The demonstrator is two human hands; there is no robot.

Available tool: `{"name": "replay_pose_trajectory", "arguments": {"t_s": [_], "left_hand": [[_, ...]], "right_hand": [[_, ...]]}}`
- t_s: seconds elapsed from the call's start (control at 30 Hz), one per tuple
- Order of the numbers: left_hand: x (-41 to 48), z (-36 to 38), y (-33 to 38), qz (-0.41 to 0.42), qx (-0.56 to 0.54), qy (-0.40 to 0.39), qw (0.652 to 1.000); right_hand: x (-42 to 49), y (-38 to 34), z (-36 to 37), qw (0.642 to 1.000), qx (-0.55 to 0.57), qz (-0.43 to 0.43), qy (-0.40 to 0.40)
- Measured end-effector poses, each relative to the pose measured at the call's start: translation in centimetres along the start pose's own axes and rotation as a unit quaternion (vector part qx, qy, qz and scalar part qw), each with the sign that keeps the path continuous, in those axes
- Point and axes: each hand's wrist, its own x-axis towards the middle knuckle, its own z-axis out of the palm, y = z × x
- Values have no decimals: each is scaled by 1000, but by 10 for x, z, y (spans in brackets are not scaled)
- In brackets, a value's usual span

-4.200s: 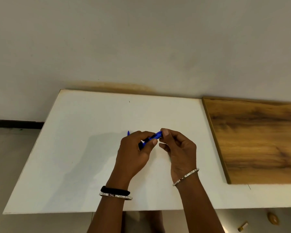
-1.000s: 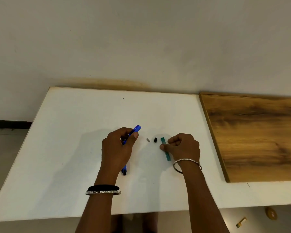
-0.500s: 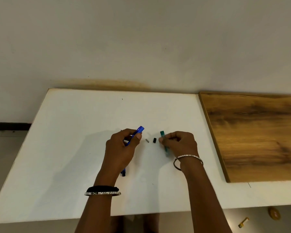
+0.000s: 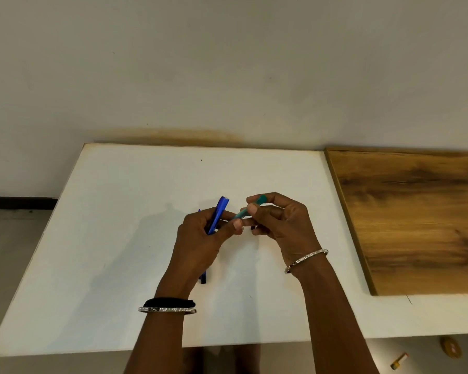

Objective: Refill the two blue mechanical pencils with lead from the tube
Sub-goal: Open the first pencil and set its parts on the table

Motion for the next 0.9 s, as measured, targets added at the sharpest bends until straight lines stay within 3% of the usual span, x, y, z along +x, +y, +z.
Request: {"name": "replay_pose_trajectory", "arguments": {"t_s": [0.27,0.53,0.9], "left_hand": [[2,0,-4,-1,21,18,1000],[2,0,-5,49,76,27,995],[0,-2,-4,58,74,41,995]], "right_hand": [[3,3,1,998,24,-6,50],[3,4,1,1000,8,-17,22],[3,4,6,996,42,33,78]]}}
